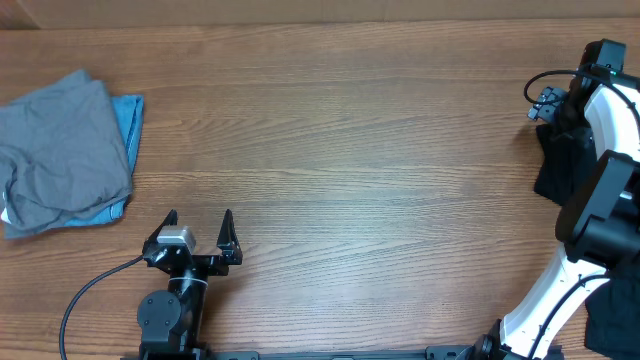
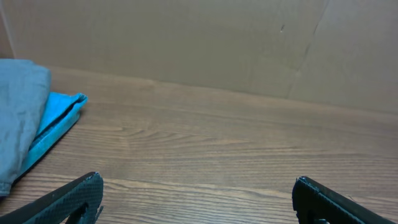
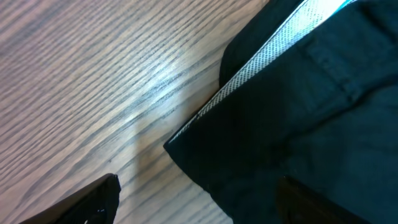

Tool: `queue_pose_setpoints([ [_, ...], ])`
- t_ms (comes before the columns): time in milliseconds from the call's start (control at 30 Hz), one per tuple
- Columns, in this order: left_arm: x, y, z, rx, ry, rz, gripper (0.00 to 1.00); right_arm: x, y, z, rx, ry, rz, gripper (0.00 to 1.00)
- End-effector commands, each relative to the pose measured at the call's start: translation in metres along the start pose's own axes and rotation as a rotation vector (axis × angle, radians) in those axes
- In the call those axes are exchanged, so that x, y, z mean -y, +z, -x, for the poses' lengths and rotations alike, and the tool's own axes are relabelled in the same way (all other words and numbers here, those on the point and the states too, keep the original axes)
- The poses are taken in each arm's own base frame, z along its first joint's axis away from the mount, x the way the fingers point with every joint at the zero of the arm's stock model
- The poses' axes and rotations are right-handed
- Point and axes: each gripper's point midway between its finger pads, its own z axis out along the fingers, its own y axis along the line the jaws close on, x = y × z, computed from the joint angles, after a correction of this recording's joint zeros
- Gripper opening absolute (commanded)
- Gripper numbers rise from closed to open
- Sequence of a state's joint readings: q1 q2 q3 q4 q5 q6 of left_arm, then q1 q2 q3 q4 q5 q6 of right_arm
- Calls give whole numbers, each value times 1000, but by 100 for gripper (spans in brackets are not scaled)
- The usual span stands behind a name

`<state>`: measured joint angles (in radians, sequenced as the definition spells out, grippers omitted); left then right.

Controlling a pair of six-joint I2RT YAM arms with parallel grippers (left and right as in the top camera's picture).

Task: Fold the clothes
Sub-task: 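Grasp the waistband of the black pants with the right gripper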

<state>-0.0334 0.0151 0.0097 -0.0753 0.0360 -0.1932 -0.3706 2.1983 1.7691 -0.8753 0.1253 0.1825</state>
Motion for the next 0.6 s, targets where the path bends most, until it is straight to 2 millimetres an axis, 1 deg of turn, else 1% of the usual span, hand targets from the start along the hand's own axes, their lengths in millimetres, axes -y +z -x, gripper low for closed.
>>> queue_pose_setpoints([
  [0,0,0,0,6,-16,3,100,-3,27,-9,-43,-13,1,84],
  [200,0,0,0,6,-16,3,100,-3,63,-26,-101,-19,-9,86],
  [333,0,0,0,6,-16,3,100,-3,75,-32,-121,-20,-14,85],
  [400,0,0,0,6,-16,3,100,-3,77,-34,-125,-21,-15,73],
  [433,0,0,0,6,-16,3,100,-3,77,-34,-127,-21,-16,58],
  [467,0,0,0,6,-16,3,100,-3,77,-34,-127,-21,-16,52],
  [533,0,0,0,6,-16,3,100,-3,77,-35,-130,-21,-17,31],
  [567,0,0,0,6,-16,3,100,-2,77,-35,-132,-22,-17,25],
])
